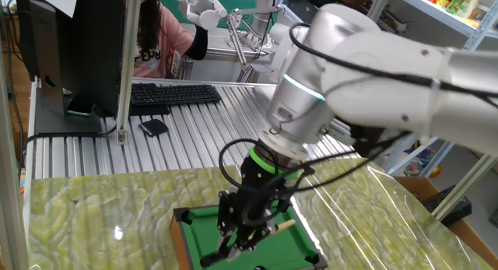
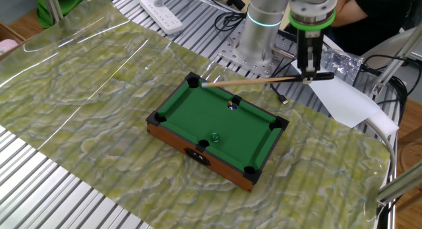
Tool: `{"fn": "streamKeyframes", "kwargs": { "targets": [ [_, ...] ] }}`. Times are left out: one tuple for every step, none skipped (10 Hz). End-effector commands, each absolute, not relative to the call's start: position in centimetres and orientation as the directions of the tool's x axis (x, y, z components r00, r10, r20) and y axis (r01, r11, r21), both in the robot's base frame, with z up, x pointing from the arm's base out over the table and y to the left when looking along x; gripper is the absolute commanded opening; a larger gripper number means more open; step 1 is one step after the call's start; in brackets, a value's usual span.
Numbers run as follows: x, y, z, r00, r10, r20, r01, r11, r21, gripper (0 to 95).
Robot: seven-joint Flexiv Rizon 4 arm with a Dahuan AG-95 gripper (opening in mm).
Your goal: Hit the pool ball
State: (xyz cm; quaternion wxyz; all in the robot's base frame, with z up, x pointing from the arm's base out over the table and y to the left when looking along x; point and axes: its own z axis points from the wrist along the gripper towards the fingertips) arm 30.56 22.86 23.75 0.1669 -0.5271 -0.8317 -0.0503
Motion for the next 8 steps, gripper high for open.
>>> {"fn": "streamKeyframes", "kwargs": {
  "targets": [
    [29.88,22.53,24.05,-0.438,0.825,0.356,0.865,0.495,-0.082,0.0],
    [29.83,22.53,24.04,-0.438,0.826,0.356,0.865,0.494,-0.083,0.0],
    [29.80,22.52,24.05,-0.406,0.844,0.351,0.880,0.465,-0.100,0.0],
    [29.75,22.48,24.10,-0.409,0.841,0.354,0.877,0.469,-0.100,0.0],
    [29.57,22.32,24.30,-0.425,0.825,0.372,0.865,0.492,-0.100,0.0],
    [29.41,22.19,24.45,-0.429,0.820,0.379,0.862,0.497,-0.100,0.0],
    [29.34,22.16,24.47,-0.428,0.821,0.378,0.862,0.496,-0.101,0.0],
    [29.30,22.15,24.47,-0.423,0.822,0.380,0.863,0.493,-0.105,0.0]
  ]
}}
